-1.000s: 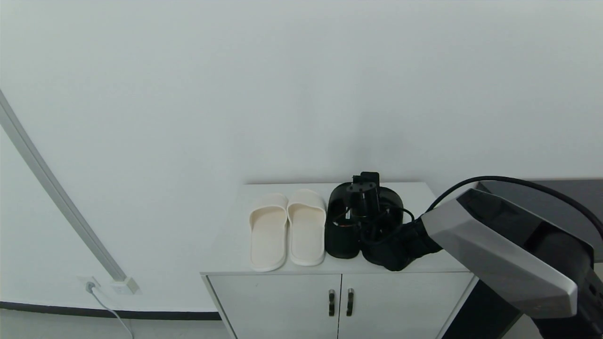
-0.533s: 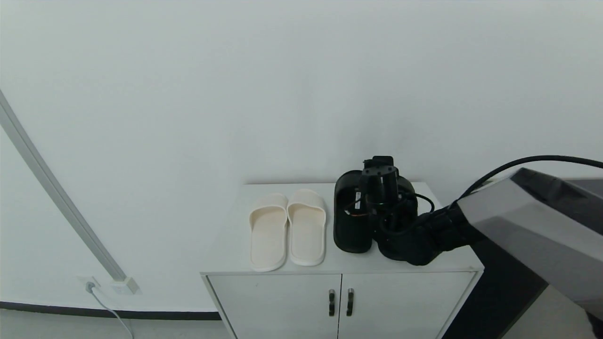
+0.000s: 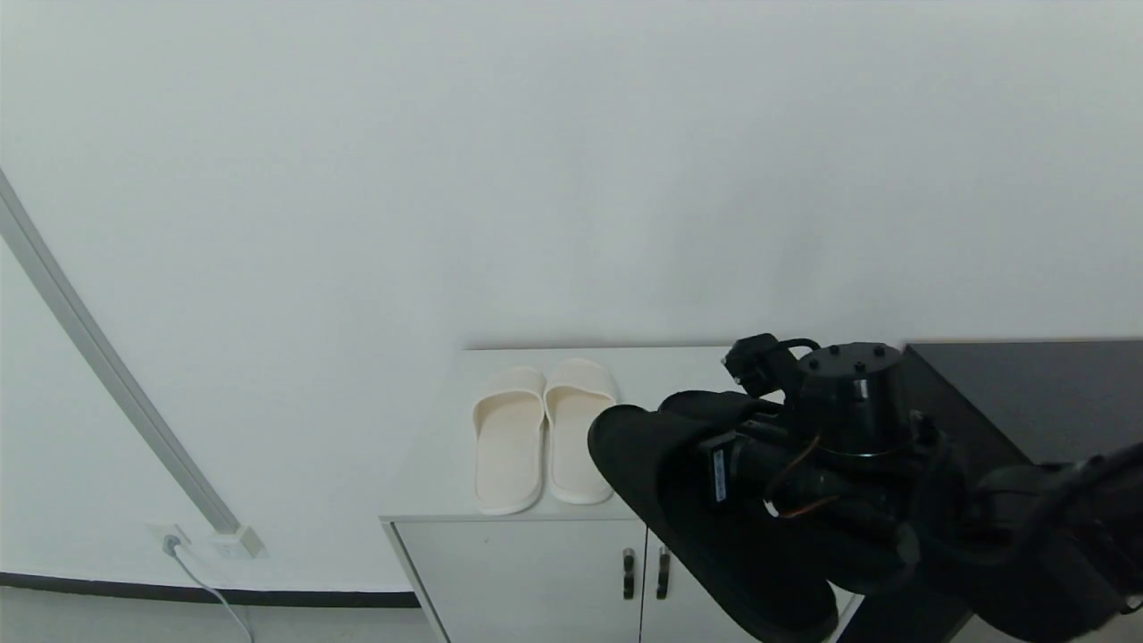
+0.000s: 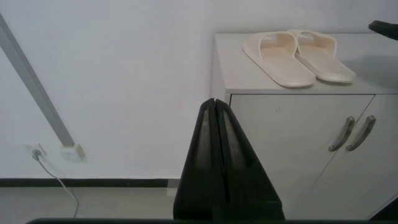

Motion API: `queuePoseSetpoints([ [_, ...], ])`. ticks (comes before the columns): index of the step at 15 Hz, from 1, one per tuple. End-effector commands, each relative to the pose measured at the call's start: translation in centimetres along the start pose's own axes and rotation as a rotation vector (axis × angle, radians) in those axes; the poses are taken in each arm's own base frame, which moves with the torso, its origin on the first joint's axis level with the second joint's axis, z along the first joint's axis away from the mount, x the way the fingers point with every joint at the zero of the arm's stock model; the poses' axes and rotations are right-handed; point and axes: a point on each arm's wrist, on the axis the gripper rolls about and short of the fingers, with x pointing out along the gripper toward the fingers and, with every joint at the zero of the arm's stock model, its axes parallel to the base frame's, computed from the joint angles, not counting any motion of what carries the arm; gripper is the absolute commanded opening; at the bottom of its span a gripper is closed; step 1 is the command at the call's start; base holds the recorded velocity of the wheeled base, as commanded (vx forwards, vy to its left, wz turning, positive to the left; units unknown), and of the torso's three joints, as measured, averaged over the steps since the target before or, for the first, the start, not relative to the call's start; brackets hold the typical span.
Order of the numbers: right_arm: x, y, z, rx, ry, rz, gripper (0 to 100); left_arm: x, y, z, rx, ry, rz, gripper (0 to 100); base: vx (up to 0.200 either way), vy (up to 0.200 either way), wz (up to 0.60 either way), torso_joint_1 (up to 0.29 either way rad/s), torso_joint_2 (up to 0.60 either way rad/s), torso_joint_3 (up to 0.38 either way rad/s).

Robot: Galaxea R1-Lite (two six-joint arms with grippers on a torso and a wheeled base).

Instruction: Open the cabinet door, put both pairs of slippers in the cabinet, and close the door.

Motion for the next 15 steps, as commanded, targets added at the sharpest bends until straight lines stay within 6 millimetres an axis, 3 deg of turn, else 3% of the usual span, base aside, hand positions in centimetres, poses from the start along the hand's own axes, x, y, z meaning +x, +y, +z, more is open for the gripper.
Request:
queuePoseSetpoints([
  [1,-3.3,0.4,0.9,-0.010,-0.044,0.046,0,0.0,0.0,0.0,0.000,0.000,0.001,0,0.000,0.000,0.00,0.000,0.00,0.000],
  [4,-3.3,0.6,0.3,-0.021,-0.026,0.056,0,0.0,0.0,0.0,0.000,0.001,0.001,0,0.000,0.000,0.00,0.000,0.00,0.000],
  [14,-3.6,0.6,-0.8,-0.062,0.012,0.079,0,0.0,0.0,0.0,-0.002,0.001,0.001,0,-0.200,0.000,0.00,0.002,0.00,0.005],
  [15,-3.7,0.5,-1.1,-0.063,0.022,0.082,0,0.0,0.0,0.0,-0.002,0.001,0.001,0,0.000,0.000,0.00,0.000,0.00,0.000],
])
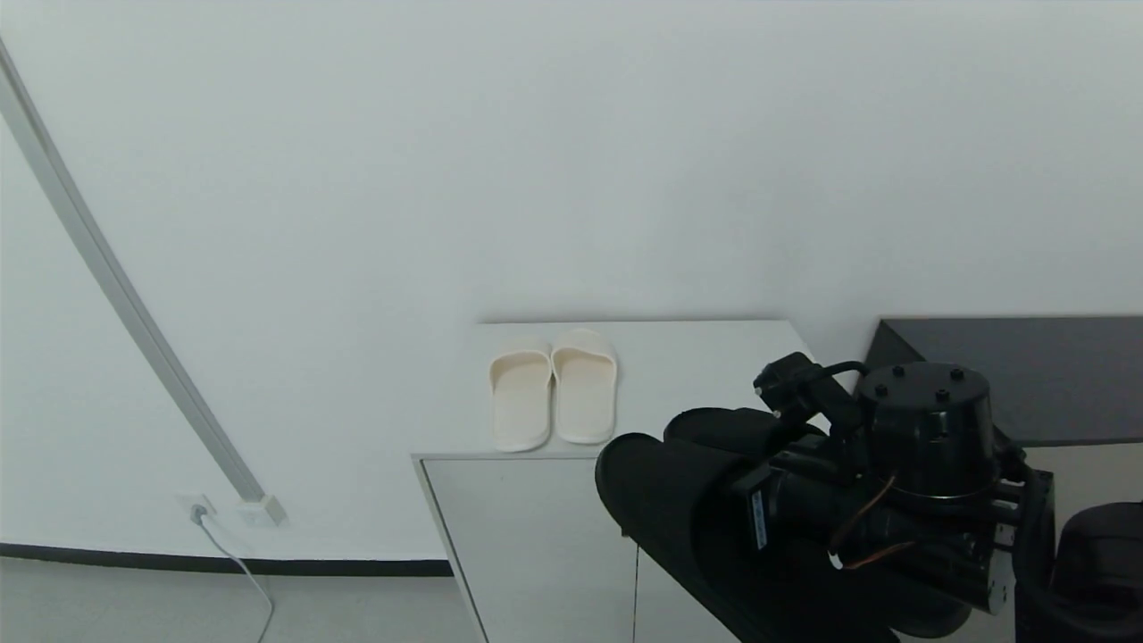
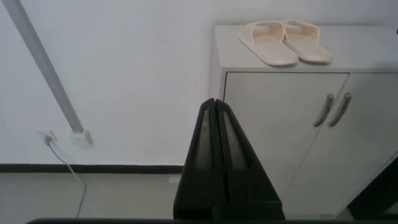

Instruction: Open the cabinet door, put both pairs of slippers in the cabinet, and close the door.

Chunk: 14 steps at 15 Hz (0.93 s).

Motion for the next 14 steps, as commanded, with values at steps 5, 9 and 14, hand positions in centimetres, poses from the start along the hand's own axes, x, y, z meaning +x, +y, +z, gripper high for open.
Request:
queuePoseSetpoints([
  [5,-0.68,0.06,-0.76,-0.035,-0.010,0.082,0,0.01,0.00,0.00,0.000,0.002,0.001,0,0.000,0.000,0.00,0.000,0.00,0.000],
  [9,-0.70,0.05,-0.83,-0.036,-0.008,0.082,0,0.01,0.00,0.00,0.000,0.002,0.001,0,0.000,0.000,0.00,0.000,0.00,0.000],
  [14,-0.69,0.01,-1.20,-0.040,0.005,0.082,0,0.01,0.00,0.00,0.000,0.002,0.001,0,0.000,0.000,0.00,0.000,0.00,0.000],
])
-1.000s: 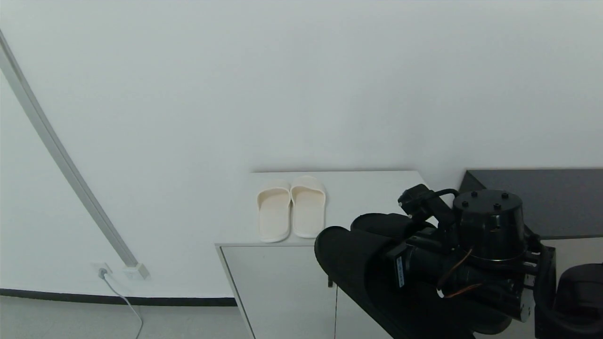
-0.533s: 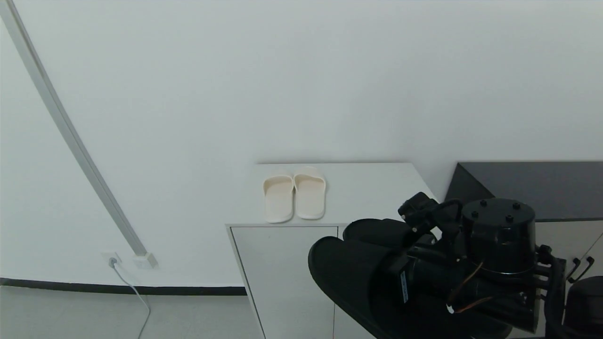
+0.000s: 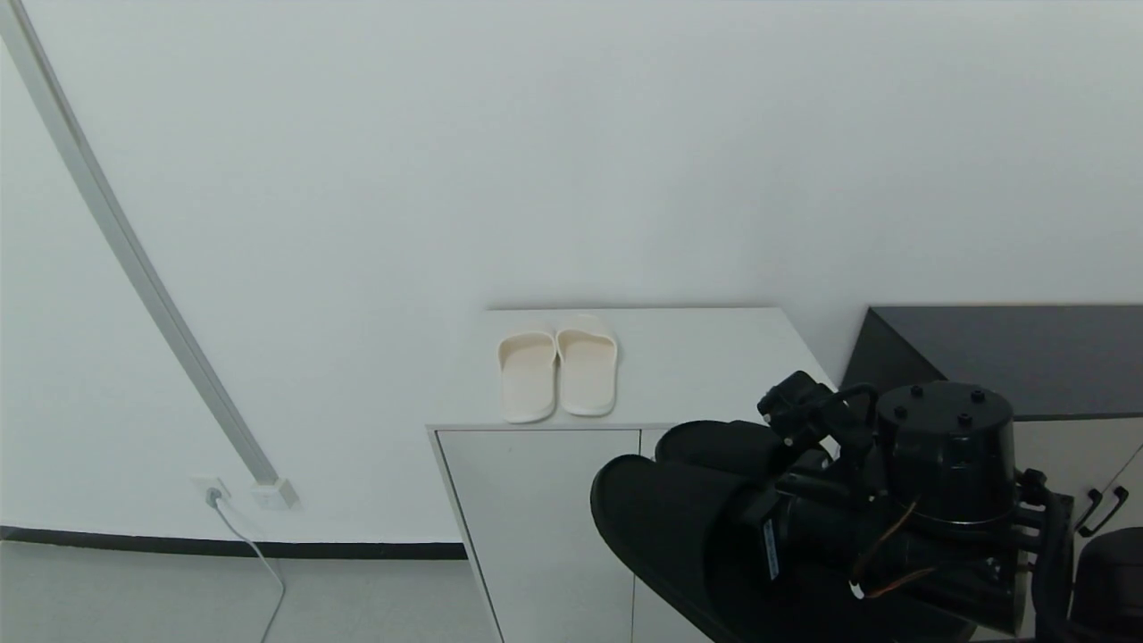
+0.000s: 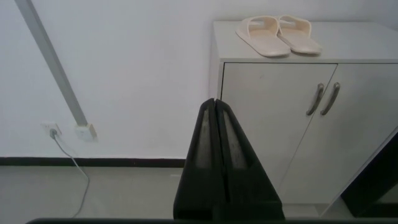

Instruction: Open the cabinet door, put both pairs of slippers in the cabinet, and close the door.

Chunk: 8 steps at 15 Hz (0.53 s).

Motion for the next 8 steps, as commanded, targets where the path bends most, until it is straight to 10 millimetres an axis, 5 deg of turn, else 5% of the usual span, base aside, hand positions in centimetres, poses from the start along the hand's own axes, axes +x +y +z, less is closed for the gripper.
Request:
queuePoseSetpoints([
  [1,0.06,0.00,-0.19,-0.007,0.007,0.002,0,0.01,0.00,0.00,0.000,0.001,0.001,0,0.000,0.000,0.00,0.000,0.00,0.000],
  [8,-0.02,0.07,-0.36,-0.014,0.012,0.003,0,0.00,-0.01,0.05,0.001,0.000,-0.006,0,0.000,0.000,0.00,-0.008,0.03,0.017],
])
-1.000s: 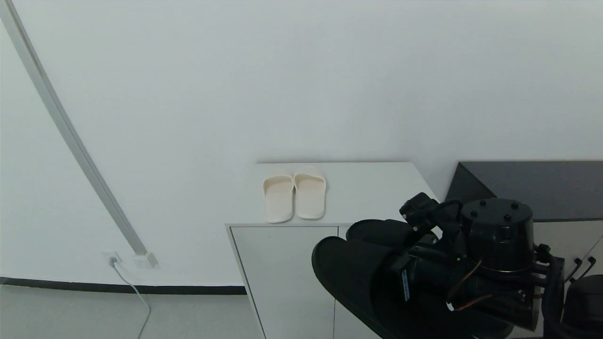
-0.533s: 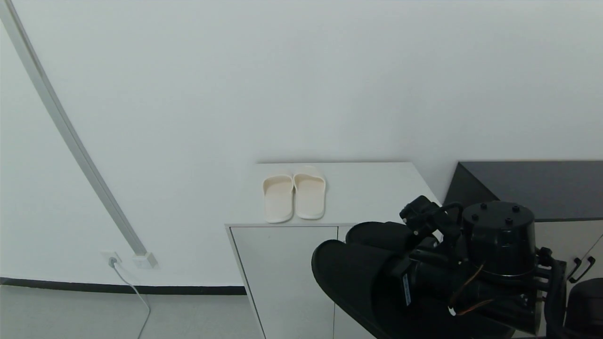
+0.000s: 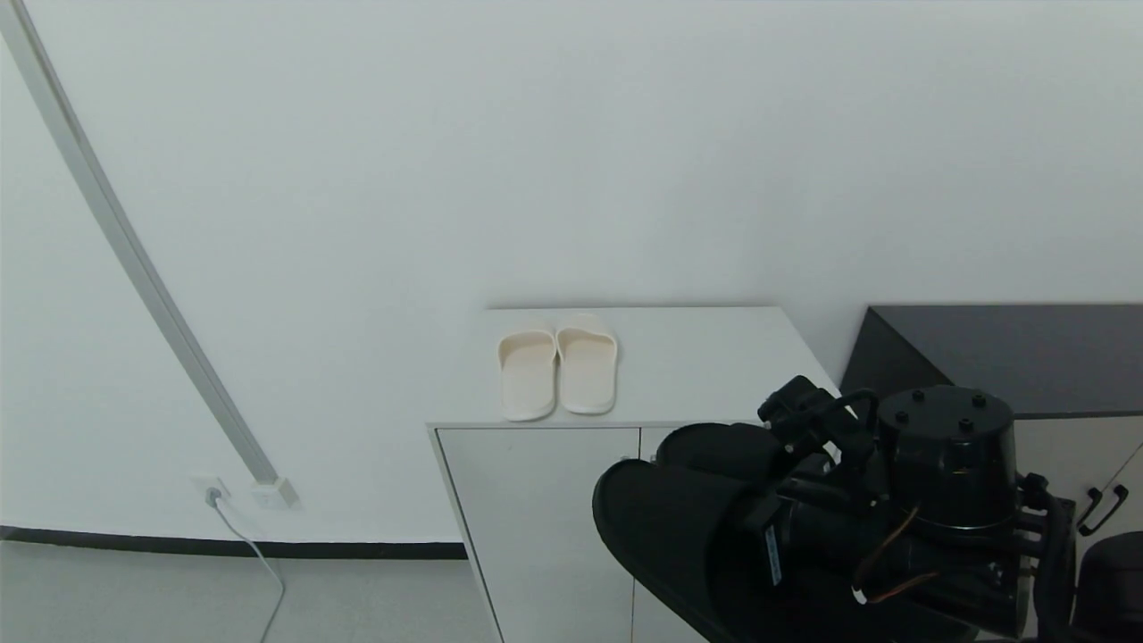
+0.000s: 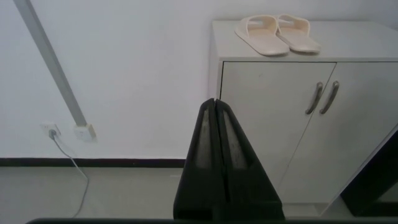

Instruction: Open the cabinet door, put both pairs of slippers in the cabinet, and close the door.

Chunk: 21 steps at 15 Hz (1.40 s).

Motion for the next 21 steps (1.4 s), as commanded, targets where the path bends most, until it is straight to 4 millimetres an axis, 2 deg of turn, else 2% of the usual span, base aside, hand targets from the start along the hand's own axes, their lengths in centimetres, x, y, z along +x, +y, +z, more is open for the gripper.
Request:
queuePoseSetpoints([
  [1,0.07,0.01,-0.09,0.000,0.004,0.001,0,0.01,0.00,0.00,0.000,0.002,0.000,100,0.000,0.000,0.00,-0.139,0.31,0.168],
  [11,0.12,0.04,-0.40,0.000,0.017,0.006,0,0.01,0.00,0.00,0.000,0.002,0.000,100,0.000,0.000,0.00,-0.164,0.38,0.205],
  [21,0.11,0.03,-0.44,0.000,0.018,0.006,0,0.01,0.00,0.00,0.000,0.002,0.000,100,0.000,0.000,0.00,-0.221,0.54,0.310],
])
